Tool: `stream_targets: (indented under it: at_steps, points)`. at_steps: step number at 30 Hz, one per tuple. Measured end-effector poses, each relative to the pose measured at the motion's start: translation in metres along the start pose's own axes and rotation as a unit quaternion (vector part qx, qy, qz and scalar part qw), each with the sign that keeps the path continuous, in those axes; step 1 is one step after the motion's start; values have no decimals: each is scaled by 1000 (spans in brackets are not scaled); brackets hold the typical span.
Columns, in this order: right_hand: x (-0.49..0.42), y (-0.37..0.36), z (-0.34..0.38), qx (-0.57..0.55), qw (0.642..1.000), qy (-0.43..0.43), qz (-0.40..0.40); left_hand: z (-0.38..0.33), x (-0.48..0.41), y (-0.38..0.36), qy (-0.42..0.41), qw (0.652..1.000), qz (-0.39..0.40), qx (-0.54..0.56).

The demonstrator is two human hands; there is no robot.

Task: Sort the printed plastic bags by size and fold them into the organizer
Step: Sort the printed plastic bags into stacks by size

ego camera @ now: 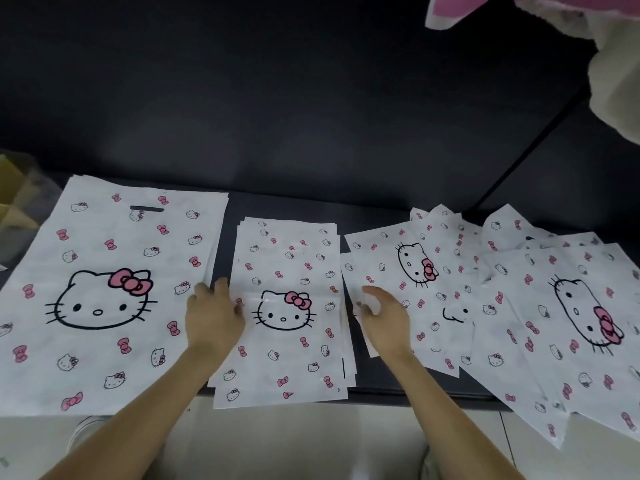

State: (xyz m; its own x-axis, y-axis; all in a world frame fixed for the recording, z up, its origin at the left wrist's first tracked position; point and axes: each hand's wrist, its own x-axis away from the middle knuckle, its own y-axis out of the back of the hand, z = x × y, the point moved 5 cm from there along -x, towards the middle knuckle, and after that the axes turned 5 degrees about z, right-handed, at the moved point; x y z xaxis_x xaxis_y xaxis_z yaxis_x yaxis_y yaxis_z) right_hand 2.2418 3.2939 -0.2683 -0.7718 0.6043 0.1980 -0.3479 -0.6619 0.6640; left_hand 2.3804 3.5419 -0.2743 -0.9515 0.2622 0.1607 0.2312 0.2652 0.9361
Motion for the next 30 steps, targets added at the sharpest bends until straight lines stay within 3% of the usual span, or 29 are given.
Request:
stream_targets:
  at_steps: [2,5,9,11,13,15,17,18,19,21,22,25,27,28,29,30]
  points:
    - [-3,16,-29,210,973,11,-97,-11,10,-9,-149,979,-71,-117]
    - [-7,21,-76,335,937,-80,-62,-17,26,-46,-303,943,-27,-137]
    - [-8,23,-86,357,932,-50,-45,-8,28,-72,-271,946,50,-171]
    - [-4,32,-77,330,939,-18,-93,-9,25,-72,-249,950,74,-171]
    - [2,44,-66,237,958,12,-163,-11,20,-68,-241,951,99,-166]
    - [8,51,-48,107,977,40,-180,-21,21,-51,-223,968,84,-79]
    - [18,52,-24,-1,989,70,-131,-28,20,-29,-126,984,66,109]
    - [25,52,-11,-61,992,70,-91,-27,19,-20,-56,971,88,215]
    - [32,52,1,-120,990,59,-47,-26,16,-17,21,931,140,336]
    - [49,51,22,-217,975,35,32,-28,15,-11,133,811,236,519]
    - [57,52,30,-249,966,34,59,-30,16,-9,160,769,269,558]
    - [74,57,43,-323,938,54,116,-33,20,-6,208,684,351,605]
    - [82,51,46,-353,912,80,195,-31,20,-8,228,624,399,632]
    - [86,45,48,-350,899,88,248,-28,19,-6,245,605,401,642]
    - [88,38,46,-338,889,89,298,-22,16,-3,255,611,393,639]
    - [89,30,43,-324,880,79,337,-18,15,0,251,643,383,614]
